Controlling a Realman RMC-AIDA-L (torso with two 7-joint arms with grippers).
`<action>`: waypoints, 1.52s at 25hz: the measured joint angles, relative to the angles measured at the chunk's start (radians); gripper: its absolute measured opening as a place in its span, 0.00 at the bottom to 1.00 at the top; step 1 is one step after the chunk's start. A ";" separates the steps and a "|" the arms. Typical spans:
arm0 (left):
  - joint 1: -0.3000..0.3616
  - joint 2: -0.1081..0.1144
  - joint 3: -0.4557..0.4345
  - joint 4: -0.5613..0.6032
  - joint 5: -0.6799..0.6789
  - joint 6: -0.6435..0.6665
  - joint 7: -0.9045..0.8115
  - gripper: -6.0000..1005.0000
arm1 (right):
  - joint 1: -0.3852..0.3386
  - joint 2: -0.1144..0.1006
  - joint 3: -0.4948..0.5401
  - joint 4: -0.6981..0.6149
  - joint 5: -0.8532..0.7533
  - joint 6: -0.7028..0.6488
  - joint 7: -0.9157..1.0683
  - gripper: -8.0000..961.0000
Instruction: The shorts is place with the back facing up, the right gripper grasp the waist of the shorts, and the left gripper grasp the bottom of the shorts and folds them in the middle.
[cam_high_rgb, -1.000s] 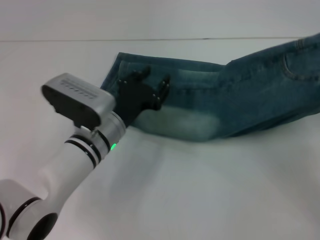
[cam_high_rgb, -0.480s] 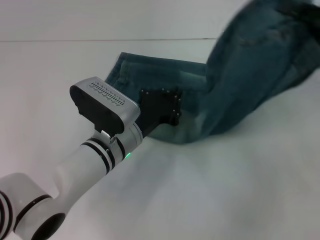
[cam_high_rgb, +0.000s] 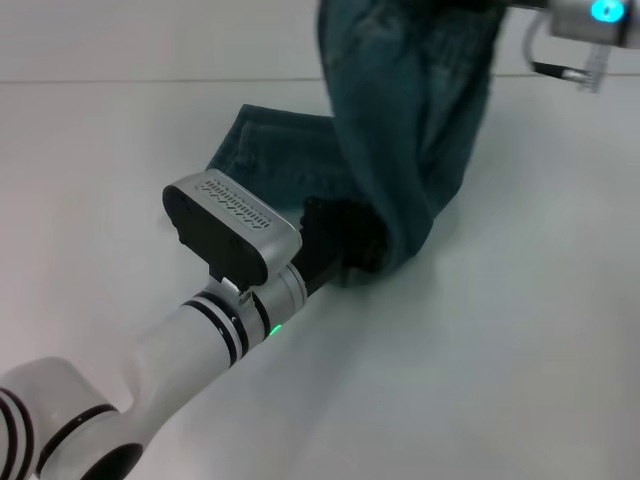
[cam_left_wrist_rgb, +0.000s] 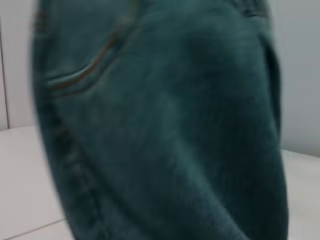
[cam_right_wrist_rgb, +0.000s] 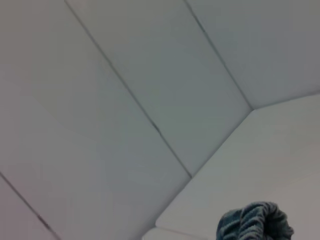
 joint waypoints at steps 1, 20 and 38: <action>0.002 0.000 -0.011 -0.002 0.011 0.000 0.000 0.01 | 0.018 0.000 -0.025 0.017 0.000 0.021 -0.002 0.18; 0.213 0.004 -0.077 0.019 0.056 0.129 0.001 0.01 | 0.132 0.014 -0.283 0.178 0.052 0.280 -0.032 0.19; 0.416 0.004 -0.094 0.081 0.061 0.479 -0.018 0.01 | -0.193 0.005 -0.274 0.011 0.328 0.156 -0.338 0.88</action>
